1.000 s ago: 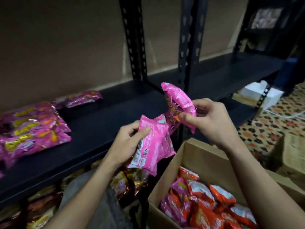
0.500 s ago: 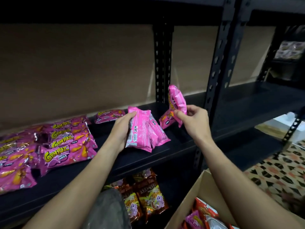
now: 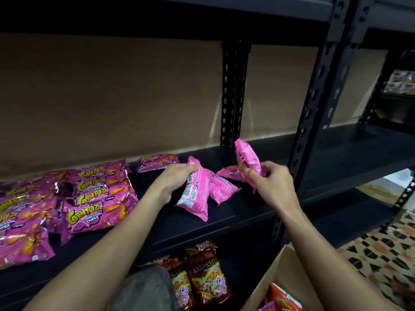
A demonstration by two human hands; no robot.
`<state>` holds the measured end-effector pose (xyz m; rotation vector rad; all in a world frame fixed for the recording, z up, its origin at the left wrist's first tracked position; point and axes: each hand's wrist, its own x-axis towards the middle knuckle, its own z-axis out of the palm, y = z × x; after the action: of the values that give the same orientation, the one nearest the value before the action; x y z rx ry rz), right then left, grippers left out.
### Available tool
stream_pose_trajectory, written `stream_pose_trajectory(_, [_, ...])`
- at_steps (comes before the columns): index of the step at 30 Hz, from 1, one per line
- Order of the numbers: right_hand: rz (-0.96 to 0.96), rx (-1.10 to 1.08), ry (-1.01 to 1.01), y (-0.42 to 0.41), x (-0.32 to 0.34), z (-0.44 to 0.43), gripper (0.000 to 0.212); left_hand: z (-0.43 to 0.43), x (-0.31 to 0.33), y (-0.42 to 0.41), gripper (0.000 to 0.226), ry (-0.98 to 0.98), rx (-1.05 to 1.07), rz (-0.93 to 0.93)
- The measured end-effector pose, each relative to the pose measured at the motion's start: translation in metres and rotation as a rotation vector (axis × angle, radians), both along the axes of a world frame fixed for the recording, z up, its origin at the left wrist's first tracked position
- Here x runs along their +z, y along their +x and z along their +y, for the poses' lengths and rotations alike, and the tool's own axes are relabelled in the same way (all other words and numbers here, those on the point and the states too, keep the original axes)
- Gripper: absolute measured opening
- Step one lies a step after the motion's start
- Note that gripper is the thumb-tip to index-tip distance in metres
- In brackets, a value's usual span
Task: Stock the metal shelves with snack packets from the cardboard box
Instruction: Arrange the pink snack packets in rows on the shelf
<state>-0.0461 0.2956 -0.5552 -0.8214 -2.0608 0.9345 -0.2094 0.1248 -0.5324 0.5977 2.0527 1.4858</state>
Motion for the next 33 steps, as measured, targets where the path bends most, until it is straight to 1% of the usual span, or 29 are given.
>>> stream_pose_trajectory(1, [-0.007, -0.021, 0.050, -0.005, 0.002, 0.003, 0.027, -0.001, 0.003, 0.000, 0.026, -0.007, -0.006, 0.037])
stream_pose_trajectory(3, [-0.048, -0.039, 0.129, -0.017, 0.010, 0.006, 0.030, -0.004, 0.008, -0.002, 0.025, 0.021, -0.004, 0.063])
stream_pose_trajectory(6, [-0.238, -0.081, 0.260, -0.037, 0.030, 0.012, 0.035, -0.010, 0.016, -0.006, 0.020, 0.106, 0.027, 0.060])
stream_pose_trajectory(8, [-0.374, -0.117, 0.310, -0.055, 0.040, 0.016, 0.041, -0.016, 0.022, -0.012, 0.018, 0.141, 0.042, 0.083])
stream_pose_trajectory(11, [-0.491, -0.117, 0.351, -0.079, 0.042, 0.024, 0.047, -0.022, 0.030, -0.021, 0.017, 0.216, 0.073, 0.077])
stream_pose_trajectory(14, [-0.545, -0.103, 0.360, -0.093, 0.040, 0.028, 0.042, -0.024, 0.035, -0.030, 0.017, 0.312, 0.066, 0.077])
stream_pose_trajectory(17, [-0.579, -0.091, 0.372, -0.104, 0.038, 0.027, 0.037, -0.027, 0.035, -0.039, 0.015, 0.334, 0.051, 0.079])
stream_pose_trajectory(20, [-0.618, -0.068, 0.372, -0.110, 0.035, 0.027, 0.040, -0.031, 0.034, -0.043, 0.013, 0.319, 0.040, 0.076])
stream_pose_trajectory(22, [-0.637, -0.045, 0.366, -0.110, 0.034, 0.028, 0.041, -0.032, 0.032, -0.045, 0.018, 0.301, 0.036, 0.085])
stream_pose_trajectory(24, [-0.568, -0.030, 0.361, -0.107, 0.037, 0.027, 0.039, -0.031, 0.029, -0.047, 0.031, 0.264, 0.026, 0.159])
stream_pose_trajectory(25, [-0.482, -0.004, 0.329, -0.106, 0.039, 0.025, 0.035, -0.030, 0.029, -0.047, 0.037, 0.235, 0.020, 0.219])
stream_pose_trajectory(26, [-0.361, 0.049, 0.252, -0.104, 0.042, 0.021, 0.032, -0.028, 0.029, -0.047, 0.041, 0.200, 0.010, 0.293])
stream_pose_trajectory(28, [-0.107, 0.213, -0.029, -0.102, 0.054, 0.003, 0.037, -0.022, 0.033, -0.044, 0.046, 0.071, -0.036, 0.491])
stream_pose_trajectory(29, [-0.028, 0.307, -0.178, -0.101, 0.061, -0.008, 0.042, -0.019, 0.034, -0.042, 0.050, -0.025, -0.069, 0.602])
stream_pose_trajectory(31, [0.024, 0.454, -0.395, -0.101, 0.070, -0.025, 0.049, -0.012, 0.034, -0.037, 0.058, -0.190, -0.123, 0.811])
stream_pose_trajectory(33, [0.025, 0.536, -0.480, -0.102, 0.073, -0.036, 0.045, -0.008, 0.029, -0.035, 0.066, -0.274, -0.127, 1.036])
